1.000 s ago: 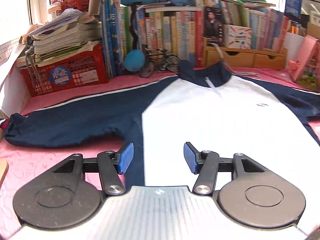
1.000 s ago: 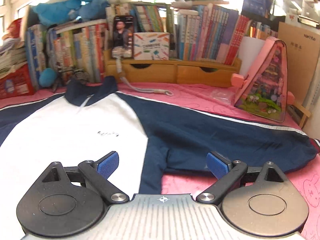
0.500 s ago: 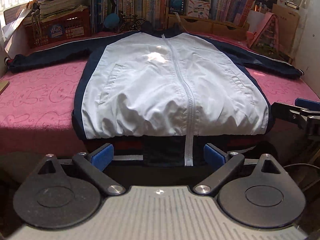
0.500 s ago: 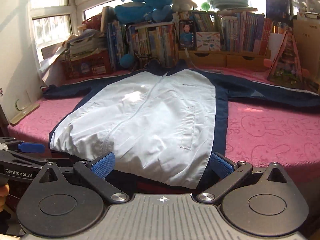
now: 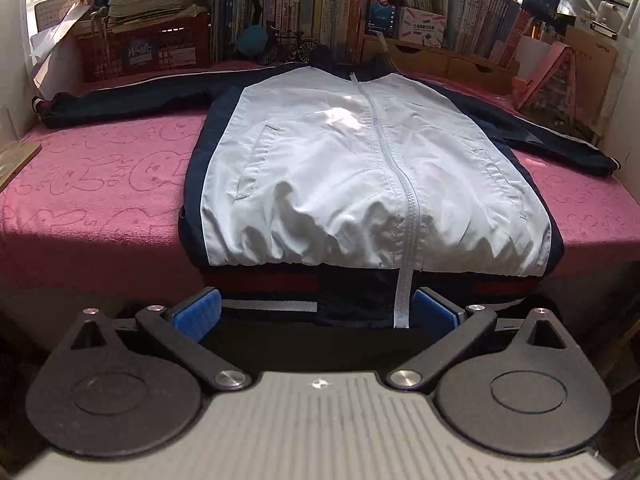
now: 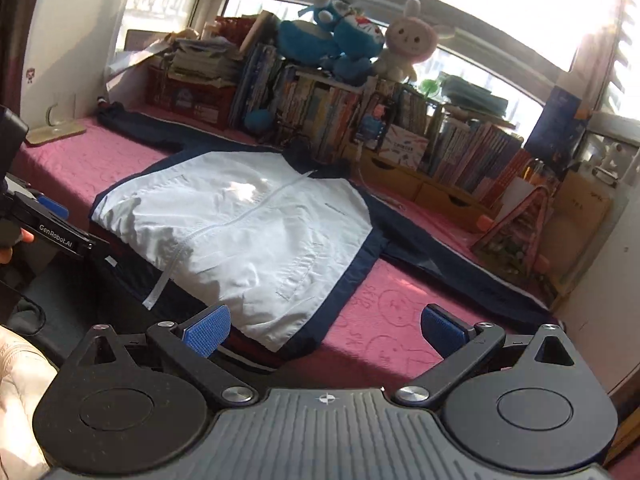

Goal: Fold clothes

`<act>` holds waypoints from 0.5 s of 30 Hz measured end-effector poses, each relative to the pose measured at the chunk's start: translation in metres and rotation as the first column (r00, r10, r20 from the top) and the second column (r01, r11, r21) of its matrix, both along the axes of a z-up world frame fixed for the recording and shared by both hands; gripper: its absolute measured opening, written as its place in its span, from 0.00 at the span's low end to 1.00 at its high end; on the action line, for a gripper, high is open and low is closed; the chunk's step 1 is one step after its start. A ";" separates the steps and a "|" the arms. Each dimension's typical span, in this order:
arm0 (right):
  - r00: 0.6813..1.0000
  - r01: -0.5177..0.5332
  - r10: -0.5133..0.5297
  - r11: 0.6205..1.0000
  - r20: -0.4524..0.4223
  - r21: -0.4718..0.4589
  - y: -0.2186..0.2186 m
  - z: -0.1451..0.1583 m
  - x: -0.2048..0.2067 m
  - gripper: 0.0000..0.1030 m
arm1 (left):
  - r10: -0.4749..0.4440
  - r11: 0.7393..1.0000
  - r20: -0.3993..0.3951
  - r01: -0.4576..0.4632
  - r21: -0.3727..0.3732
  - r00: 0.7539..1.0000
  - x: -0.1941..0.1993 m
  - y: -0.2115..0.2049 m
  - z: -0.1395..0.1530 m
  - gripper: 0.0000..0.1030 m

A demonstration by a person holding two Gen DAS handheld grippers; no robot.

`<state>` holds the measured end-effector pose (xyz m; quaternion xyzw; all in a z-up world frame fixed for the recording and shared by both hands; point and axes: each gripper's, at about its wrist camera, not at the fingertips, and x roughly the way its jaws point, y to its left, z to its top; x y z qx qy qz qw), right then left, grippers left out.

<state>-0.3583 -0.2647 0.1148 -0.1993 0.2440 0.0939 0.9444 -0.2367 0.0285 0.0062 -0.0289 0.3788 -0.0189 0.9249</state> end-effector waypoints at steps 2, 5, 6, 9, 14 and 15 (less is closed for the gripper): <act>1.000 0.018 -0.018 1.000 0.025 -0.014 -0.015 0.024 -0.017 1.00 | -0.010 1.000 0.002 0.010 -0.004 1.000 -0.001 -0.001 0.000 1.00; 0.999 0.024 -0.023 1.000 0.042 -0.010 -0.017 0.030 -0.031 1.00 | -0.026 1.000 0.008 0.026 -0.005 1.000 -0.004 -0.003 0.001 1.00; 0.999 0.011 -0.011 1.000 0.039 0.004 -0.013 0.025 -0.033 1.00 | -0.030 1.000 0.009 0.030 -0.004 1.000 -0.005 -0.004 0.002 1.00; 0.999 -0.046 0.045 0.997 0.009 0.061 0.010 -0.009 -0.024 1.00 | -0.034 0.999 0.005 0.034 0.011 0.999 -0.006 -0.007 0.002 1.00; 0.991 -0.135 0.133 0.986 0.024 0.102 0.059 -0.061 0.003 1.00 | -0.032 0.999 -0.004 0.032 0.041 0.999 -0.008 -0.007 0.002 1.00; 0.988 -0.153 0.150 0.982 0.041 0.108 0.066 -0.067 0.007 1.00 | -0.028 0.999 -0.005 0.028 0.044 1.000 -0.008 -0.006 0.002 1.00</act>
